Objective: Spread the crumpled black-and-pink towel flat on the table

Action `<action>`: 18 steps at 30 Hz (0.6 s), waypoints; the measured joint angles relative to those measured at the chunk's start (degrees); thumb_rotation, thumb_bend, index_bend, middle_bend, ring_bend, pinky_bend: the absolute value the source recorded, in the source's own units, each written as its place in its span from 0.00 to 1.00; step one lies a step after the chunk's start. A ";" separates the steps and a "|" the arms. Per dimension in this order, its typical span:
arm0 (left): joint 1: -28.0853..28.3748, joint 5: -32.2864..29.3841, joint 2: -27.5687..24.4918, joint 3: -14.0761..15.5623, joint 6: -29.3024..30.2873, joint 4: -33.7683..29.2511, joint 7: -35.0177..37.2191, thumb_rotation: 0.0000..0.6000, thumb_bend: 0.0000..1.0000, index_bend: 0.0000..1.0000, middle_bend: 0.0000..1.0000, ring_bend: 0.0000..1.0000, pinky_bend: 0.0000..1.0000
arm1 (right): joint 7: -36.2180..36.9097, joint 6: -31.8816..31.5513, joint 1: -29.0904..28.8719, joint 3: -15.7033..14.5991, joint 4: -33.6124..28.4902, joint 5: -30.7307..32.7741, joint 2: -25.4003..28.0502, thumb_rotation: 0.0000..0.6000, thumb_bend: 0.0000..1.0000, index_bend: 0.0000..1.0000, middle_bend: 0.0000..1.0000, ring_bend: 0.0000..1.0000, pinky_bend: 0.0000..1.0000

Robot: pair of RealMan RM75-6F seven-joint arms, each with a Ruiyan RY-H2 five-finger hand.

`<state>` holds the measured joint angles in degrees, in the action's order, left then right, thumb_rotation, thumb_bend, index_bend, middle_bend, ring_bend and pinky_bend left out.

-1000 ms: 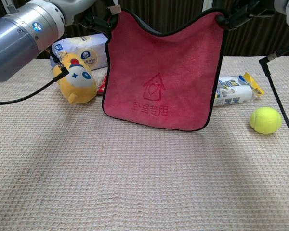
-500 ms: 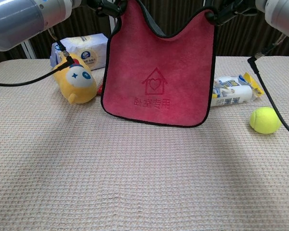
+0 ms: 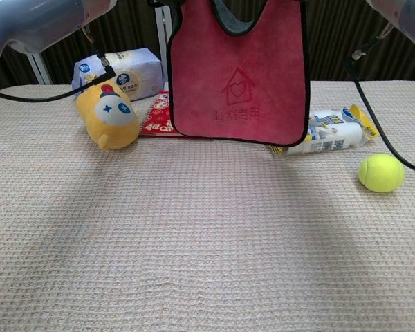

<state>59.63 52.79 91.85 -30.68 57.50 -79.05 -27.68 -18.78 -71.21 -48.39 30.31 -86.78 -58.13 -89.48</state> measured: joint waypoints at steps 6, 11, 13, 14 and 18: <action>0.48 1.23 -0.66 1.07 0.75 -1.14 1.20 1.00 0.59 0.72 0.13 0.00 0.00 | 0.51 0.07 -0.31 -0.52 0.10 -0.33 0.06 1.00 0.64 0.66 1.00 1.00 0.94; -1.14 2.32 -1.64 3.66 1.78 -4.86 2.05 1.00 0.59 0.72 0.13 0.00 0.00 | 0.03 -0.75 1.89 -3.46 -2.36 -0.78 0.97 1.00 0.64 0.66 1.00 1.00 0.94; -2.26 3.21 -2.07 5.14 2.51 -6.74 2.53 1.00 0.59 0.72 0.13 0.00 0.00 | -0.05 -1.47 3.47 -5.28 -3.86 -1.19 1.43 1.00 0.64 0.66 1.00 1.00 0.94; -3.15 3.96 -2.36 6.27 3.06 -8.06 2.94 1.00 0.59 0.72 0.13 0.00 0.00 | -0.04 -1.84 4.19 -6.10 -4.53 -1.43 1.60 1.00 0.64 0.66 1.00 1.00 0.94; -6.30 6.46 -3.19 10.26 4.90 -11.97 4.50 1.00 0.59 0.72 0.13 0.00 0.00 | -0.14 -3.57 7.12 -9.94 -7.34 -3.07 2.24 1.00 0.64 0.66 1.00 1.00 0.94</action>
<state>53.33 59.25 88.66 -20.42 62.40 -91.02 -23.18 -18.91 -74.77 -41.27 20.37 -94.12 -61.21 -87.24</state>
